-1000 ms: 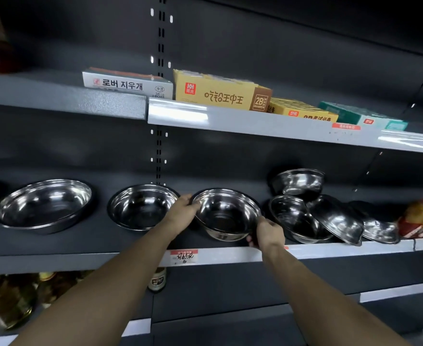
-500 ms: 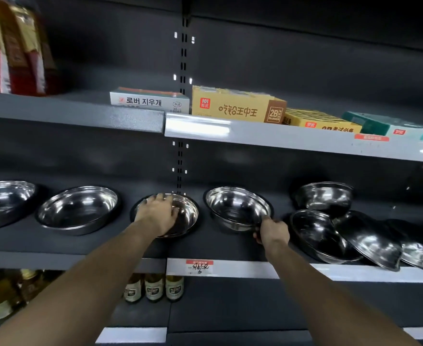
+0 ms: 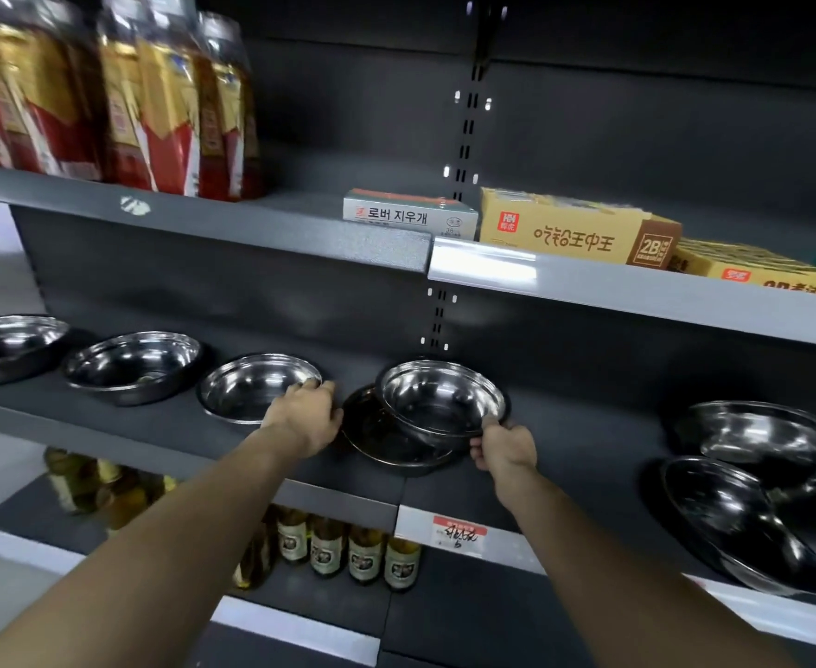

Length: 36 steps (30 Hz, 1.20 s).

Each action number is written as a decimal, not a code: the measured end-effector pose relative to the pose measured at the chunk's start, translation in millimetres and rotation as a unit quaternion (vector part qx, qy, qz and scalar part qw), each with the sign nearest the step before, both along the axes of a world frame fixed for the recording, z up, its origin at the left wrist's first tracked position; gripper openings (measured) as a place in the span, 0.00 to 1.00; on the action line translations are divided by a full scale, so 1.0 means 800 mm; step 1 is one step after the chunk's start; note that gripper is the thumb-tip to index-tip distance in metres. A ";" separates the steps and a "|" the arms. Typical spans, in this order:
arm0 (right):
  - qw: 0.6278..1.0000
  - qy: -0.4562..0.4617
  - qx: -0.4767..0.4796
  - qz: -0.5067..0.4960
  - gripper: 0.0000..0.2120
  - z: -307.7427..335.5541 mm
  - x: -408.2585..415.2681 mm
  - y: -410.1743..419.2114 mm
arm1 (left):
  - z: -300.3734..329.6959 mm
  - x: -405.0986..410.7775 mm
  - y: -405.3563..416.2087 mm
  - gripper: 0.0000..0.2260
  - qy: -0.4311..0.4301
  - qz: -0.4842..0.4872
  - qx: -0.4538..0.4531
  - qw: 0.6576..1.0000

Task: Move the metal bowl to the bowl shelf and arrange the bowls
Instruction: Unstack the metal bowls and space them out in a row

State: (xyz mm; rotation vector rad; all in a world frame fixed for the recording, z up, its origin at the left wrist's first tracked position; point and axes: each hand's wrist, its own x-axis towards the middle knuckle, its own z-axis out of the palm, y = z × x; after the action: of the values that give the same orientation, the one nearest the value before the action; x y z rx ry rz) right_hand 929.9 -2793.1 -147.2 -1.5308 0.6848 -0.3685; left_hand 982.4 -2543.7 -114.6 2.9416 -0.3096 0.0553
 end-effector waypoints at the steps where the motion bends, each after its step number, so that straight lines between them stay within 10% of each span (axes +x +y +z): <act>1: 1.000 0.009 -0.007 0.013 0.10 -0.002 0.003 0.006 | -0.001 0.000 0.006 0.24 0.003 0.004 -0.005 1.000; 36: 0.988 0.110 -0.094 -0.052 0.07 -0.037 -0.054 -0.025 | -0.014 0.006 -0.109 0.24 -0.002 -0.221 -0.030 0.975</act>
State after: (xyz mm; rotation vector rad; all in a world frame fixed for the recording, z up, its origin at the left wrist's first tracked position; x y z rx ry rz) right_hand 887.1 -2813.1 -177.1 -1.7353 0.9263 -0.3519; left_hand 986.9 -2631.3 -126.0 2.7398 -0.9338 0.0103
